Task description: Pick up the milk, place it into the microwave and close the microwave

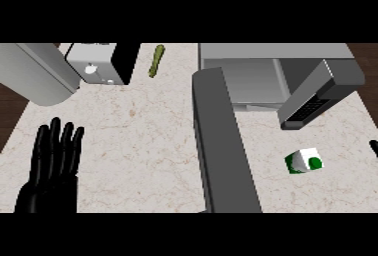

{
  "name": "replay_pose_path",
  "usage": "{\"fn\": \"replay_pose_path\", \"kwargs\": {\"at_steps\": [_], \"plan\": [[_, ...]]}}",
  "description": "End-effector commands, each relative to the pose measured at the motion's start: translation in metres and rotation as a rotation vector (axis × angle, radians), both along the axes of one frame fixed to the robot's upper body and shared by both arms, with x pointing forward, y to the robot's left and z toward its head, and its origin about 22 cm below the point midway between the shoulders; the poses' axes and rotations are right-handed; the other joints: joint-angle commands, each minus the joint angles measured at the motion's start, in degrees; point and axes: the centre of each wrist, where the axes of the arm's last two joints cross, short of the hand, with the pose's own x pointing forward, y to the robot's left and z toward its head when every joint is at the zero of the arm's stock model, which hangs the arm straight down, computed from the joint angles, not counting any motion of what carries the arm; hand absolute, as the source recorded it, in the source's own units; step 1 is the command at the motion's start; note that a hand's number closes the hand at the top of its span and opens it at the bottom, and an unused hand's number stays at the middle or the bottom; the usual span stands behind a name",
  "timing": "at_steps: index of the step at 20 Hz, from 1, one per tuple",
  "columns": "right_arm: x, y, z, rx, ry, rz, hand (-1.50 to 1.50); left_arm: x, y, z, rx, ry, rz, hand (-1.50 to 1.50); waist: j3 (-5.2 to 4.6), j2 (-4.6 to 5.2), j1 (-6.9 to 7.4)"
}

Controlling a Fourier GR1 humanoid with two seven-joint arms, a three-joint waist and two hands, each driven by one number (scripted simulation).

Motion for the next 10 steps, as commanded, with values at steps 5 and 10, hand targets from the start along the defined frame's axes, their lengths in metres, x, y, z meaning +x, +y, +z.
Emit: {"fn": "replay_pose_path", "kwargs": {"at_steps": [5, 10], "plan": [[-0.010, 0.011, -0.029, 0.007, 0.052, -0.037, -1.50, -0.048, -0.007, -0.027, -0.027, 0.003, 0.005, -1.50, -0.01, -0.02, 0.54], [-0.013, -0.030, -0.064, 0.038, 0.082, -0.038, -1.50, -0.056, -0.004, -0.035, -0.028, 0.019, 0.008, -1.50, 0.02, 0.02, 0.47]]}}
